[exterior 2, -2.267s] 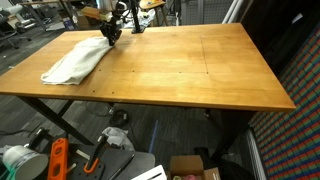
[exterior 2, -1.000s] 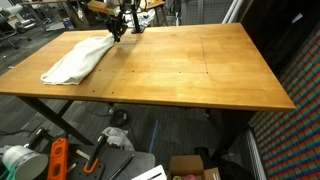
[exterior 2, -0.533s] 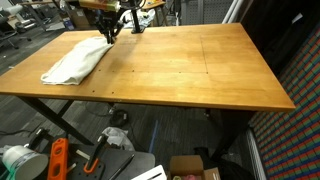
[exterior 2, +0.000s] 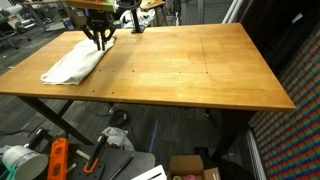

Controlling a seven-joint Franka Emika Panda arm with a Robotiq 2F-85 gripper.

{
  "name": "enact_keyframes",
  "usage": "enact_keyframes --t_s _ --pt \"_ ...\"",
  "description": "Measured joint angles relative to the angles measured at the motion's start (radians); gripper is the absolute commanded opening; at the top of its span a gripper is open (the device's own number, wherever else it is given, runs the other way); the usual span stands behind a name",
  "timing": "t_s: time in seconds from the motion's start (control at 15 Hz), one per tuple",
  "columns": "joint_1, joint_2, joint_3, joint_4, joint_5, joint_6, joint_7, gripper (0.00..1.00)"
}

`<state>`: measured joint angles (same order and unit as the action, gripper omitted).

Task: Fold the towel in half

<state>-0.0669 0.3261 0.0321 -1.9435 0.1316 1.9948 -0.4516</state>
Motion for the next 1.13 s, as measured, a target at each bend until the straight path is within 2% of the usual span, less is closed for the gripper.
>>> enact_keyframes --t_s 0.07,0.13,0.53,0.6,0.73,0.8,1.13 --pt "0.0 -0.031 0.001 -0.035 0.0 0.0 -0.016 0.45" --pt "0.0 -0.06 0.003 -0.066 0.0 0.0 -0.03 0.47" --pt "0.004 -0.153 0.018 -0.154 0.013 -0.058 -0.062 0.94" --pt "0.004 -0.153 0.018 -0.155 0.013 -0.079 -0.061 0.75" --pt "0.004 -0.147 0.017 -0.155 0.013 -0.083 -0.061 0.91" --pt "0.004 -0.145 0.017 -0.155 0.013 -0.083 -0.061 0.94" --pt "0.004 -0.144 0.017 -0.155 0.013 -0.083 -0.061 0.94"
